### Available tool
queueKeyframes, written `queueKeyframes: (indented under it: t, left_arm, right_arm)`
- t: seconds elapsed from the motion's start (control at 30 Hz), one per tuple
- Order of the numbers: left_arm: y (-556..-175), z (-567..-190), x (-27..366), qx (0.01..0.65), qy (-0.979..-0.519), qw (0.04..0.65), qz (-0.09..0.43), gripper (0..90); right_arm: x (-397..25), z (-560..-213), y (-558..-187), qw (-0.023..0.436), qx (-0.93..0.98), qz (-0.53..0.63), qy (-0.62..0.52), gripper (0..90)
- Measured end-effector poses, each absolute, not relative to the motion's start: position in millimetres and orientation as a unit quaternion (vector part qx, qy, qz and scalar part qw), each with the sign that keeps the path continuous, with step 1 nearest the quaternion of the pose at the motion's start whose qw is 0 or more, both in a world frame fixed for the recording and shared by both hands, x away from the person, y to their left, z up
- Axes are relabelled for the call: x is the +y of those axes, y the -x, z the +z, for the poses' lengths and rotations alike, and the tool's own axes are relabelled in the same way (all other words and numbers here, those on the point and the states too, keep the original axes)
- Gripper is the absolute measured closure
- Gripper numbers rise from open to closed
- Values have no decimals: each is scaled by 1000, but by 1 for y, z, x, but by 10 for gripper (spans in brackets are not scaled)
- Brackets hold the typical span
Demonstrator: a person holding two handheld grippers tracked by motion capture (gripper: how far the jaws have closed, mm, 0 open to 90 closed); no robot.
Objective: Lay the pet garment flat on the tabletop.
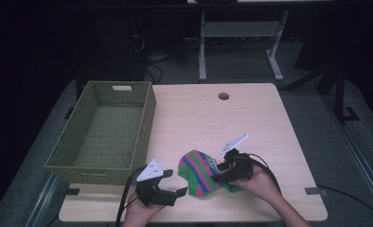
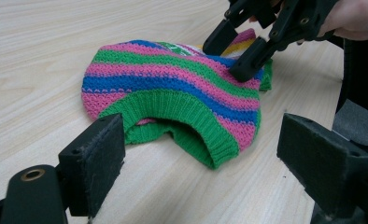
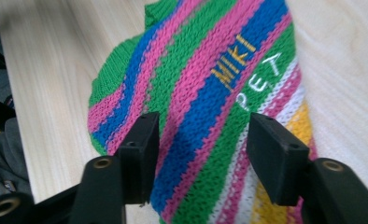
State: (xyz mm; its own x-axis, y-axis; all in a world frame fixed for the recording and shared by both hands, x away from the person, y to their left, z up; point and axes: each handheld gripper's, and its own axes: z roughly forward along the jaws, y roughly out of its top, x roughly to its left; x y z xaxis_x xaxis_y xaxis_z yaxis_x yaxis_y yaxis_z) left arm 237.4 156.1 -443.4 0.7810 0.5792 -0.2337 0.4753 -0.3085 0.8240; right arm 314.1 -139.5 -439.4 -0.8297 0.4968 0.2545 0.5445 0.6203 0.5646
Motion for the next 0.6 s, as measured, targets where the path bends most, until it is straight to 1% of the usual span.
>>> queueKeyframes:
  t: [0.17, 0.3, 0.43, 0.6]
  left_arm:
    - [-237, -442, 158, 327, -805, 492, 56, 148]
    - [-237, -442, 159, 330, -803, 493, 56, 148]
    - [-237, -442, 159, 329, -803, 493, 57, 148]
    - [-237, -442, 159, 328, -804, 492, 58, 148]
  right_arm:
    - [-141, -428, -310, 39, -897, -338, 282, 403]
    - [-139, -419, -305, 29, -900, -344, 268, 400]
    - [-130, -411, -298, 26, -905, -352, 239, 417]
    - [-118, -410, -292, 31, -916, -348, 195, 435]
